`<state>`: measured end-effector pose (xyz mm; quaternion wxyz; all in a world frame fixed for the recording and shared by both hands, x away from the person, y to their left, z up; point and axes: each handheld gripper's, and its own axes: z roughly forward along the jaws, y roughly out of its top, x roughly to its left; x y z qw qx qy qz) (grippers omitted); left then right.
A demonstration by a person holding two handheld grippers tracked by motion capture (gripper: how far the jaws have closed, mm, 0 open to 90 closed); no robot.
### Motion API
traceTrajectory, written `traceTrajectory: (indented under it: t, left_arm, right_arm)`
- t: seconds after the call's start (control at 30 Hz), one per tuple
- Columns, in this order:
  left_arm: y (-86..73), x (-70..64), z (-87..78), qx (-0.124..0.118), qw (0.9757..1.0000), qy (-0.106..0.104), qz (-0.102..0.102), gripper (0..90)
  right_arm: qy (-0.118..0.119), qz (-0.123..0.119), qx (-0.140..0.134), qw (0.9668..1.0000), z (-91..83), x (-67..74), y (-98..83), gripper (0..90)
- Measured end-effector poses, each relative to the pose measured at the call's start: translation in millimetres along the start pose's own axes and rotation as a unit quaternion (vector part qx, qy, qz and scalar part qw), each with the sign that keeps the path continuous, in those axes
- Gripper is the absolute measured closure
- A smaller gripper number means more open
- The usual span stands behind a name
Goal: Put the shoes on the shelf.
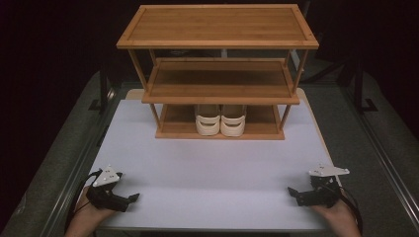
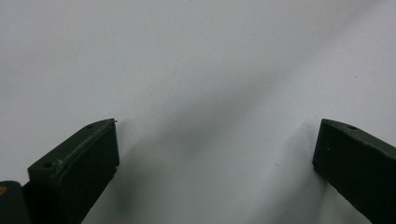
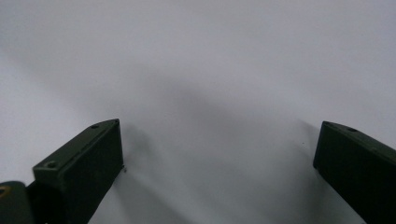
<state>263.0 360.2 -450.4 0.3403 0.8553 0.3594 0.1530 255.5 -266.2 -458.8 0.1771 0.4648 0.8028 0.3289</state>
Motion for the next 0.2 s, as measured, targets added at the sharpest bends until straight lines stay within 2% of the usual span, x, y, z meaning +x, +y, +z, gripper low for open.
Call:
traceTrajectory:
  t: [0.2]
  left_arm:
    - [0.1, 0.0, 0.4, 0.0, 1.0, 0.0, -0.001, 0.0]
  right_arm:
    - [0.0, -0.001, -0.001, 1.0, 0.0, 0.0, -0.2, 1.1]
